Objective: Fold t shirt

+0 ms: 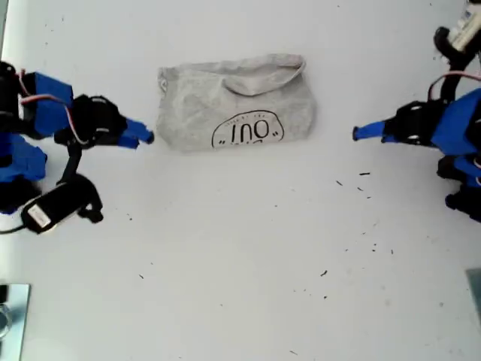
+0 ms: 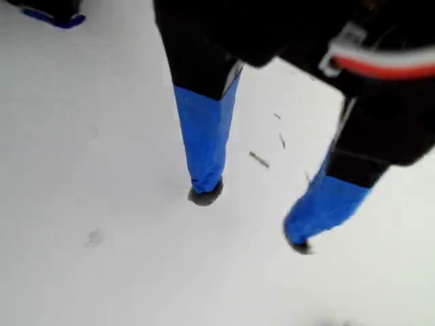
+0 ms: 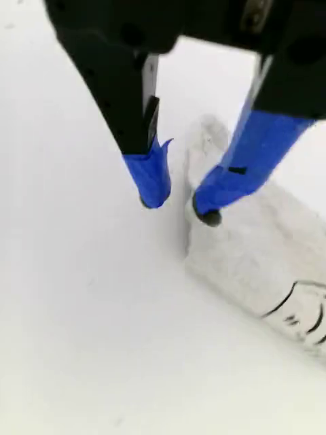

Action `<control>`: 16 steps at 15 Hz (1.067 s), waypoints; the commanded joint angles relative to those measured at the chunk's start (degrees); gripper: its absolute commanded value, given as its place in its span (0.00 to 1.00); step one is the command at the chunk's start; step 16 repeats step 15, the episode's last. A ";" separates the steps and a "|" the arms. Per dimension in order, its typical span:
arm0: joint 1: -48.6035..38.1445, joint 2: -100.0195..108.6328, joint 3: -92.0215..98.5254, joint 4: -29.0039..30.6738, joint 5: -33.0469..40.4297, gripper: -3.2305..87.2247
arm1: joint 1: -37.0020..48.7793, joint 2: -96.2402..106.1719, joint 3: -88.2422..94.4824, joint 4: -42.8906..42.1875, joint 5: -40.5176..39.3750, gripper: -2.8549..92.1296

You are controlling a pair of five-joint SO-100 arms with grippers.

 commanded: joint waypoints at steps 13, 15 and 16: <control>12.92 57.66 30.50 9.67 10.28 0.19 | -7.38 7.47 8.00 -0.09 -27.33 0.17; 12.92 57.66 30.50 9.67 10.28 0.19 | -7.38 7.47 8.00 -0.09 -27.33 0.17; 12.92 57.66 30.50 9.67 10.28 0.19 | -7.38 7.47 8.00 -0.09 -27.33 0.17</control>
